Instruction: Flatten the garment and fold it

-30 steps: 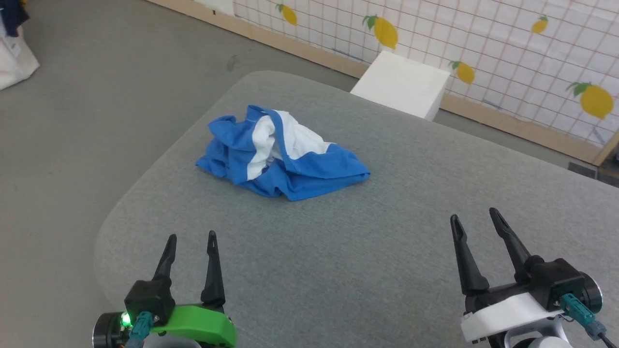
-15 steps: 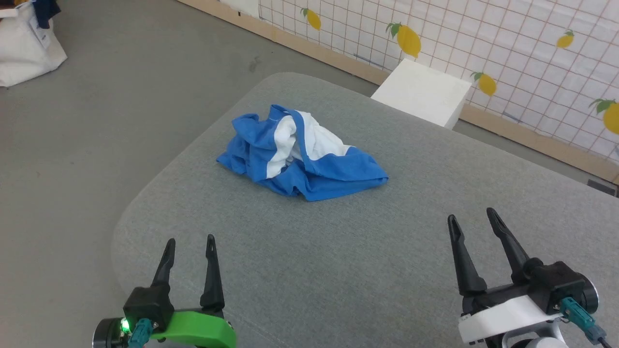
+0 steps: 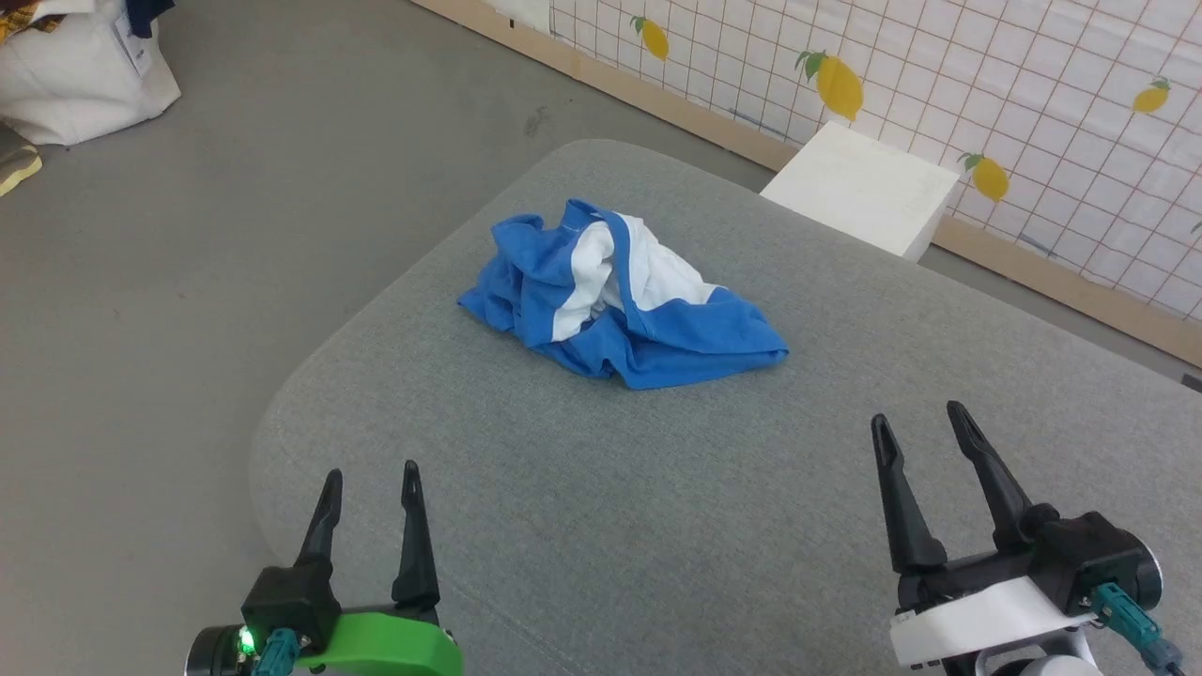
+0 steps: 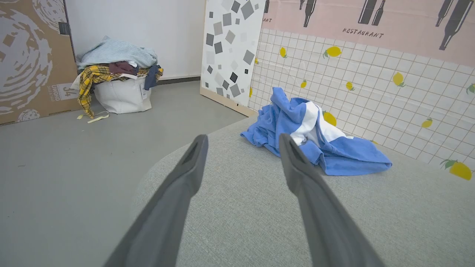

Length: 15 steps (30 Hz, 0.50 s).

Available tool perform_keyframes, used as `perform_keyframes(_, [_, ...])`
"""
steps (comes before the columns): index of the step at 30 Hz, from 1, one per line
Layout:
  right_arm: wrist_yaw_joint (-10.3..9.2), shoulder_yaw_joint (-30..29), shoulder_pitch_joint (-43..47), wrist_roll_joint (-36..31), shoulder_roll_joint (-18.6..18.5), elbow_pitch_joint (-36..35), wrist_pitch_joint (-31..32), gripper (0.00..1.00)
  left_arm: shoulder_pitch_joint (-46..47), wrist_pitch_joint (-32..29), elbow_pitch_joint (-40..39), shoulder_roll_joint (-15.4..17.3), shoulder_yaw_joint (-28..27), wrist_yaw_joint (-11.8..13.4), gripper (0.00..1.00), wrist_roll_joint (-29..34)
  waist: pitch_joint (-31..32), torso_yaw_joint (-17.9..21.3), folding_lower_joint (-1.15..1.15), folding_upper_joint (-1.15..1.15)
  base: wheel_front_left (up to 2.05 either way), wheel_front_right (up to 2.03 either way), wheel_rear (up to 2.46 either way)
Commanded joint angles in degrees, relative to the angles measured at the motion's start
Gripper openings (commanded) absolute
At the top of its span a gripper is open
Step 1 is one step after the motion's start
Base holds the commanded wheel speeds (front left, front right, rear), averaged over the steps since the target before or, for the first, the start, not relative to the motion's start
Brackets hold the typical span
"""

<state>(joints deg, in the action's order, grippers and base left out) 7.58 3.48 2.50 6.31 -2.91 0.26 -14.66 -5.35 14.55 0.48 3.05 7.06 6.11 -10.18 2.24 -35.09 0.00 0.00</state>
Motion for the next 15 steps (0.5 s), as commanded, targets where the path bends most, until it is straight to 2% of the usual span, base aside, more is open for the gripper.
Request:
perform_keyframes(1, [-0.09, 0.0, 0.94, 0.37, 0.03, -0.14, -0.34, 1.0, -0.74, 0.45, 0.09, -0.17, 0.2, 0.41, 1.0, -0.79, -0.11, 0.09, 0.0, 0.0, 0.0, 0.0, 0.0])
perform_keyframes(9, [-0.09, -0.31, 0.98, -0.26, 0.03, -0.88, -0.34, 1.0, 1.43, 0.45, -1.07, -0.17, 1.02, 1.53, 1.0, -2.58, -1.49, 0.22, 0.0, 0.0, 0.0, 0.0, 0.0])
perform_keyframes(11, [-0.09, -0.32, 0.94, -0.52, 0.03, -1.2, -0.34, 1.0, 3.55, 0.45, -1.24, -0.17, 1.8, 0.92, 1.0, -2.8, -2.18, 0.27, 0.0, 0.0, 0.0, 0.0, 0.0])
perform_keyframes(15, [-0.09, -0.16, 0.67, -1.32, 0.03, -2.2, -0.09, 1.0, 10.98, -0.42, -0.6, 0.96, 3.19, -2.46, 1.0, -2.77, -4.12, 0.64, 0.0, 0.0, 0.0, 0.0, 0.0])
